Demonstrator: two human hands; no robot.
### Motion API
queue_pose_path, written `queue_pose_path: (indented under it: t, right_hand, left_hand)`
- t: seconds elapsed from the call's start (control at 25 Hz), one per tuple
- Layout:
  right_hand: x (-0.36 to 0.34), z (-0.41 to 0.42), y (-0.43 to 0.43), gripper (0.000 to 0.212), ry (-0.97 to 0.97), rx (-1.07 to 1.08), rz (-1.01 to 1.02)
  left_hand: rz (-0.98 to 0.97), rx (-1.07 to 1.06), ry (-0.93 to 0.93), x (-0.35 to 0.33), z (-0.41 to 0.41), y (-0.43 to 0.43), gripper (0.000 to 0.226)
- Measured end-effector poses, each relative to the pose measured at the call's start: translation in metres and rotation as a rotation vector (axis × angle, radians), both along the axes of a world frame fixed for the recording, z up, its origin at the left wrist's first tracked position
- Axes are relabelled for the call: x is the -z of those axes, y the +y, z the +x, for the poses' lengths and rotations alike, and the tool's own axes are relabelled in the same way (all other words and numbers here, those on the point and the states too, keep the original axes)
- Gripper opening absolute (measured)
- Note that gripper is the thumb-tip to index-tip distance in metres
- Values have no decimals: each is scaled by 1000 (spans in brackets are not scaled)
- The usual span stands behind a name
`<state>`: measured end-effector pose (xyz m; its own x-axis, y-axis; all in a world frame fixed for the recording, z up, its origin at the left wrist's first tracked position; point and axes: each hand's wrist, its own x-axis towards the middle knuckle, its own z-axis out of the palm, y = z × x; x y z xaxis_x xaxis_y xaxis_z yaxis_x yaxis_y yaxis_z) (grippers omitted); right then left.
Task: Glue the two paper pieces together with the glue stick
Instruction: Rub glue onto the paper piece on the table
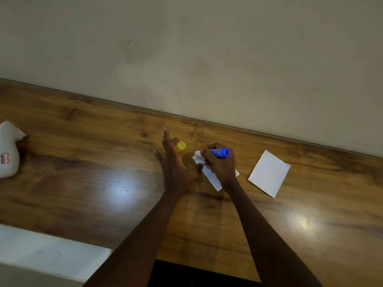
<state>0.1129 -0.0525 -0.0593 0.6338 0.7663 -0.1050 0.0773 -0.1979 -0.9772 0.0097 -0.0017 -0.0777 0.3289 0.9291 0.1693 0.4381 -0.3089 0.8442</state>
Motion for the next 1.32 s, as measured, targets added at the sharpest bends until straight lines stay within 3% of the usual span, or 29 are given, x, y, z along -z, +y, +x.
queue_pose_path:
  t: [0.36, 0.68, 0.76, 0.92, 1.32]
  right_hand:
    - [10, 2, 1, 9, -89, -40, -65]
    - [6, 6, 2, 24, -207, -80, -54]
    - [5, 10, 2, 18, -230, -72, -77]
    - [4, 21, -1, 27, -232, -22, -147]
    - [3, 32, 0, 19, -161, 157, -167]
  left_hand:
    - [16, -10, -48, -1, 0, 0, 118]
    - [16, 9, -22, 0, 0, 0, 121]
    - [13, 12, -15, -2, 0, 0, 122]
    - [3, 17, -17, -5, 1, -1, 119]
    - [2, 4, -6, -7, 1, -1, 113]
